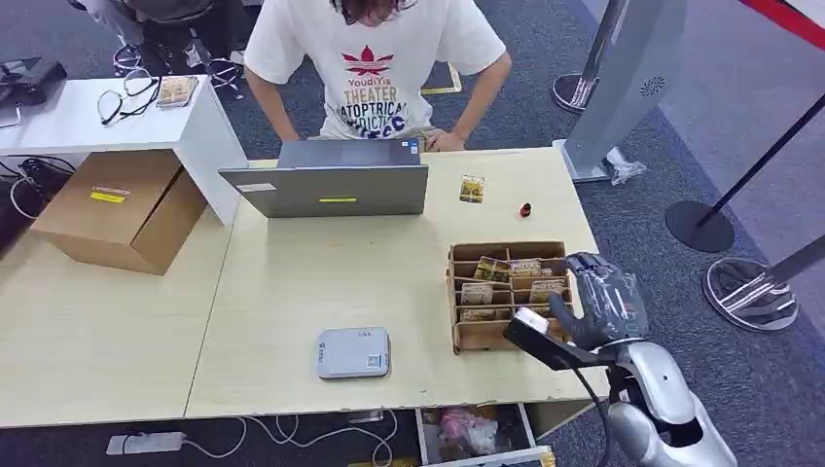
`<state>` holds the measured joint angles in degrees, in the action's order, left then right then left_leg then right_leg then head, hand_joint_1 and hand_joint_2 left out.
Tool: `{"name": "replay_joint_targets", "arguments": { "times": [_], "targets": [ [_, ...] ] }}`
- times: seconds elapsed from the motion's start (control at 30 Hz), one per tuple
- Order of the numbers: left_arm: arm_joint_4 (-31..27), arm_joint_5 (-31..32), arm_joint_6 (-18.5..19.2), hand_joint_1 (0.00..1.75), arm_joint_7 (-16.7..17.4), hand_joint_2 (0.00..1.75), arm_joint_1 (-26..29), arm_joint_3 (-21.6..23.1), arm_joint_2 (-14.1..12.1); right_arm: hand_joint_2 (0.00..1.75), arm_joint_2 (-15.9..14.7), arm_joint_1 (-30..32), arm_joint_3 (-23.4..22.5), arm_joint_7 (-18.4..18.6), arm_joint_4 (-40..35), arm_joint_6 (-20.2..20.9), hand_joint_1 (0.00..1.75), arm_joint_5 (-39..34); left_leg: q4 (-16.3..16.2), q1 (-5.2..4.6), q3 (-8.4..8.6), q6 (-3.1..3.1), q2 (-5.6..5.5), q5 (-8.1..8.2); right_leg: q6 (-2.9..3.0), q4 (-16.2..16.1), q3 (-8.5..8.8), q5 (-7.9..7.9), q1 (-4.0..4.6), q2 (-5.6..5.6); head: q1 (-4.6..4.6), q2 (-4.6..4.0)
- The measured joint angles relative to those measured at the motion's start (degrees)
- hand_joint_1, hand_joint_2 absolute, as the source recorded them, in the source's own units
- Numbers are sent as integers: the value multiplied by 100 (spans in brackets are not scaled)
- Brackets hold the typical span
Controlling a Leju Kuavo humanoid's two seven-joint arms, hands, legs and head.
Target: Pass the card to the sensor for recognition and then transmit it.
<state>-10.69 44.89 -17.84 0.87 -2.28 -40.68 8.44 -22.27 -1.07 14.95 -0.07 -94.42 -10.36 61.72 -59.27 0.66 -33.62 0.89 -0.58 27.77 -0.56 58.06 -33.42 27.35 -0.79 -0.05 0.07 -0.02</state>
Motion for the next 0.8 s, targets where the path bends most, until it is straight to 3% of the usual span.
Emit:
{"name": "replay_joint_targets", "arguments": {
  "times": [0.37, 0.6, 0.8],
  "targets": [
    [0, 20, 13, 0, 0, 0, -5, 0, 15, 175, 118, -244, 68, -164, 304, 144, 73, -129, 0, 0, 0, 0, 0, 0, 0, 0, 1, 0, 0, 0, 0, 0],
    [0, -2, 15, 0, 0, 0, -6, 0, 17, 175, 177, -389, 133, -194, 533, 203, 89, -216, 0, 0, -1, 0, -1, 0, 0, 0, 1, 0, 0, -1, 2, 0],
    [0, -44, 15, 0, 0, 0, -4, -28, 17, 175, 210, -515, 181, -223, 772, 278, 91, -258, 0, 0, -1, 0, -1, 0, 0, 0, 1, 0, 0, -1, 0, 0]
  ]
}}
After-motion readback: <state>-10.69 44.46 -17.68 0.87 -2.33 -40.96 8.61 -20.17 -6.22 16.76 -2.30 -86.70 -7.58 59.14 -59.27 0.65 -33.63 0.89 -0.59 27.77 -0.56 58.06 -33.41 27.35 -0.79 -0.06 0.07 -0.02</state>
